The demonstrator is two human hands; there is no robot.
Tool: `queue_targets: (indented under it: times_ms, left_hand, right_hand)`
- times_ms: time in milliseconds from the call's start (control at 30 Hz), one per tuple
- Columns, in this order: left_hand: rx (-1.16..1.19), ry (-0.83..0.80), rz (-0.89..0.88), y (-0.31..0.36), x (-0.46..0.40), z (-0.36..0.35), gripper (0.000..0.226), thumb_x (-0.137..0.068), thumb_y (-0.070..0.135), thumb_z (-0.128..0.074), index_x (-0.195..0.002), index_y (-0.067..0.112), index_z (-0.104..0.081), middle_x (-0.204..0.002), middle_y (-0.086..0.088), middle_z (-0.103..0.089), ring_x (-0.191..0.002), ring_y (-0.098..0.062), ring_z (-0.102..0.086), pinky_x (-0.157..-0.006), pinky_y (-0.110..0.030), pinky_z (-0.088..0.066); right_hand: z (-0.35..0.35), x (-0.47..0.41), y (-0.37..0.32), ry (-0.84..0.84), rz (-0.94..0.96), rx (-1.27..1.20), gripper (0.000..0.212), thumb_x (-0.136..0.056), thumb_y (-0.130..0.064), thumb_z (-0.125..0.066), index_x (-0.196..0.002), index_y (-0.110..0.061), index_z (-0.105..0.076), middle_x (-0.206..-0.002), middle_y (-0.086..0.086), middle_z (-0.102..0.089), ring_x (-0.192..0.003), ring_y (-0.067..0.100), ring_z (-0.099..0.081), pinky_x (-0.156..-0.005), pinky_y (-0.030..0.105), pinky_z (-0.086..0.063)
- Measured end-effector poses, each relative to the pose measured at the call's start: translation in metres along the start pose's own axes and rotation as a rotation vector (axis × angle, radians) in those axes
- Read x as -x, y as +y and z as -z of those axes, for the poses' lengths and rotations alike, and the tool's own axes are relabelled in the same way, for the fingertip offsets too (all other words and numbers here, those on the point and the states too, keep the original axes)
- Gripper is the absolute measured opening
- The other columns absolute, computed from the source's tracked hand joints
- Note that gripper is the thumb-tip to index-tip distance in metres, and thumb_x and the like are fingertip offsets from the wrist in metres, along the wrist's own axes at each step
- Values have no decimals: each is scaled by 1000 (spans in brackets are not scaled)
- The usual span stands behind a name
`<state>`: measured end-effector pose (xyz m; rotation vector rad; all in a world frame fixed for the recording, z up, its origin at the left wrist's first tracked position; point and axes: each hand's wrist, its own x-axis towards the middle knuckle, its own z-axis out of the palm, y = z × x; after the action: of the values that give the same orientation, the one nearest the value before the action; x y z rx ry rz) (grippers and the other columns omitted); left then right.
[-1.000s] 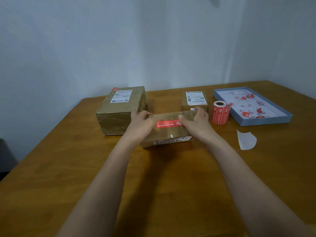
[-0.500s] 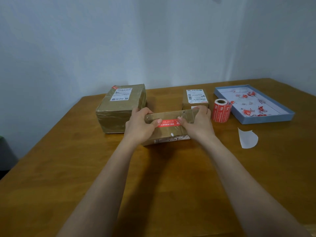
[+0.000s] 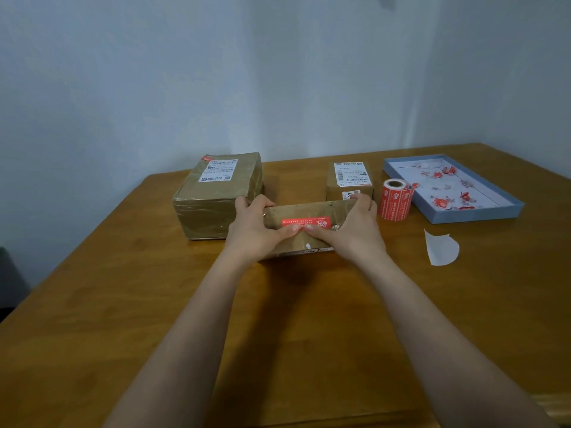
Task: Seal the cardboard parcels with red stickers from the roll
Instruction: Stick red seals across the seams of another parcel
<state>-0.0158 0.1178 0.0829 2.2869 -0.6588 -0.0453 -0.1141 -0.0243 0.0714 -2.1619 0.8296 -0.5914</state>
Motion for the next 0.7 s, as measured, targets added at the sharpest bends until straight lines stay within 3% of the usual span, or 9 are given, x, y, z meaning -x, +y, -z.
queue_targets:
  times_ms: [100, 233, 300, 367, 467, 567, 700]
  left_hand:
    - [38, -6, -10, -1, 1, 2, 43, -77, 41, -78, -111, 26, -57, -124, 3, -39, -109, -19, -50, -90, -36, -50]
    - [129, -45, -2, -4, 3, 8, 26, -85, 29, -72, -109, 28, -63, -129, 1, -41, -120, -25, -46, -98, -49, -49]
    - [167, -58, 3, -3, 5, 10, 24, -91, 23, -64, -115, 26, -63, -131, -1, -39, -124, -24, -42, -97, -41, -49]
    - [220, -82, 17, -1, 10, 13, 26, -97, 22, -56, -122, 24, -61, -132, -1, -37, -125, -23, -40, -83, -26, -47]
    - [203, -70, -4, -2, 17, 12, 31, -91, 34, -64, -121, 26, -61, -128, 1, -40, -118, -19, -43, -66, -18, -43]
    - [197, -34, -26, -2, 21, 11, 30, -89, 30, -68, -118, 24, -64, -123, 0, -48, -114, -18, -47, -78, -25, -47]
    - [319, -104, 55, -6, 22, 24, 25, -97, 21, -56, -119, 25, -67, -123, 3, -58, -115, -16, -49, -86, -30, -44]
  right_hand:
    - [3, 1, 2, -9, 28, -32, 95, -71, -43, -81, -141, -12, -26, -145, 6, -29, -130, 25, -40, -96, 38, -43]
    - [9, 2, 4, -47, 28, -53, 74, -83, -31, -73, -140, -12, -30, -144, 5, -30, -128, 24, -42, -96, 36, -43]
    - [12, 2, 5, -76, 31, -61, 68, -88, -26, -67, -142, -12, -28, -145, 5, -28, -129, 25, -41, -99, 37, -42]
    - [16, 4, 6, -111, 41, -63, 65, -92, -27, -62, -144, -12, -26, -147, 6, -25, -132, 25, -39, -101, 38, -41]
    - [18, 8, 8, -102, 62, 37, 75, -85, -47, -67, -142, -14, -31, -142, 5, -31, -126, 23, -44, -92, 35, -44]
    - [18, 13, 7, -49, 77, 84, 67, -84, -47, -68, -137, -17, -41, -138, 5, -37, -119, 22, -49, -83, 30, -42]
    - [34, 10, 13, -142, 46, -59, 43, -95, -28, -57, -137, -18, -50, -140, 3, -47, -126, 21, -47, -100, 36, -43]
